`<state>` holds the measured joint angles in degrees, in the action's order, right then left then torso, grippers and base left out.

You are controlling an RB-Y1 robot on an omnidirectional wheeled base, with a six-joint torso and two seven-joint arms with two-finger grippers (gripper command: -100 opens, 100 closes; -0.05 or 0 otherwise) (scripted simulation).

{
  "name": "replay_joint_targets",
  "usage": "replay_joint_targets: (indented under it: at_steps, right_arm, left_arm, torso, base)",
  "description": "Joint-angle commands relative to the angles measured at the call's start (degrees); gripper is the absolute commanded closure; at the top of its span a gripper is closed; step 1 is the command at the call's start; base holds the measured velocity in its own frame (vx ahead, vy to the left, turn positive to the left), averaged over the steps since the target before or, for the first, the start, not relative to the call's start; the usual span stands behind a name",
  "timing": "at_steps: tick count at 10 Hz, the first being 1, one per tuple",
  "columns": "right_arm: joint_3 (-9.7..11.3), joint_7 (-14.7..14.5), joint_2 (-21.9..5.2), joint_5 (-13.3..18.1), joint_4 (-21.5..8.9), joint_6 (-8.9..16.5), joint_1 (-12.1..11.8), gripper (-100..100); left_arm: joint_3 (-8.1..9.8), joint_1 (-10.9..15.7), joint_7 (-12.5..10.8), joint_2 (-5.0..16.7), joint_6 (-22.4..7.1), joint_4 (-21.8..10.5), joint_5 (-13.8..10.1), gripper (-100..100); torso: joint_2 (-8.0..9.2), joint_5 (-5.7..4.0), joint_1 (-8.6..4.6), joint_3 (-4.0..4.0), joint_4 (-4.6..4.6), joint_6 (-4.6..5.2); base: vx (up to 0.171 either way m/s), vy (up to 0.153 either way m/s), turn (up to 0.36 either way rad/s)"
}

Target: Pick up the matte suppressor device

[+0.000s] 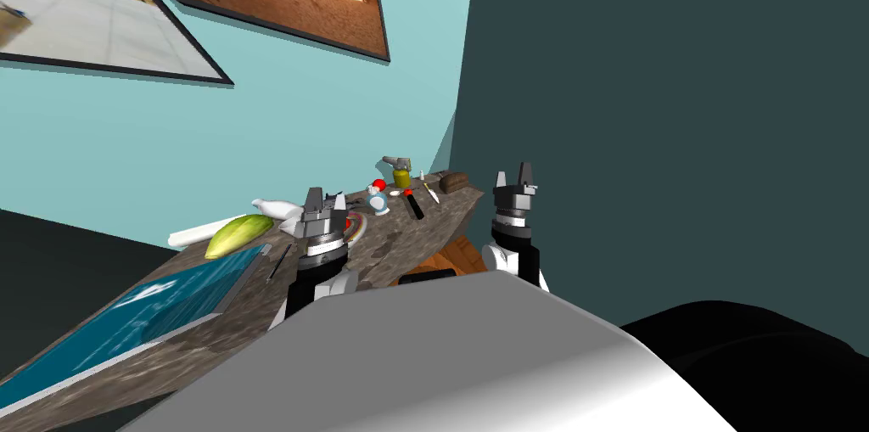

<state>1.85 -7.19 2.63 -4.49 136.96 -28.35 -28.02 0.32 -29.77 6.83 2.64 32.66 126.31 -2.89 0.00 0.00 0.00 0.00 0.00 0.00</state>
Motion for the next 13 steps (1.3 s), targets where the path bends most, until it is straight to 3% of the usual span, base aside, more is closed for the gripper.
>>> replay_joint_targets:
  at_steps: [1, 7, 8, 10, 13]
  right_arm:
    - [0.0, 0.0, 0.0, 0.0, 0.0, 0.0, 0.0, 0]
    - [0.0, 0.0, 0.0, 0.0, 0.0, 0.0, 0.0, 0]
    - [0.0, 0.0, 0.0, 0.0, 0.0, 0.0, 0.0, 0]
    - [0.0, 0.0, 0.0, 0.0, 0.0, 0.0, 0.0, 0]
    - [0.0, 0.0, 0.0, 0.0, 0.0, 0.0, 0.0, 0]
  left_arm:
    - [0.46, -0.7, 0.1, 2.3, -1.3, -0.1, -1.5, -100]
    - [3.38, -4.9, 1.2, 11.0, -8.4, -0.3, -10.6, -100]
    - [3.38, -4.9, 1.2, 11.0, -8.4, -0.3, -11.1, -100]
    - [4.81, -6.9, 1.8, 14.8, -11.8, -0.2, -15.0, -100]
    - [5.59, -8.0, 2.1, 16.7, -13.5, -0.2, -18.3, -100]
  torso:
    - [0.0, 0.0, 0.0, 0.0, 0.0, 0.0]
    - [0.14, 0.02, 0.09, 0.08, 0.03, 0.02]
    - [0.18, 0.02, 0.1, 0.1, 0.04, 0.01]
    - [0.1, 0.02, 0.08, 0.06, 0.02, 0.01]
    - [0.1, 0.02, 0.08, 0.06, 0.03, 0.01]
  base:
    - [-0.009, -0.001, -0.155]
    - [-0.03, 0.013, -0.209]
    - [-0.03, 0.018, -0.068]
    - [-0.029, 0.012, -0.239]
    - [-0.025, 0.012, -0.139]
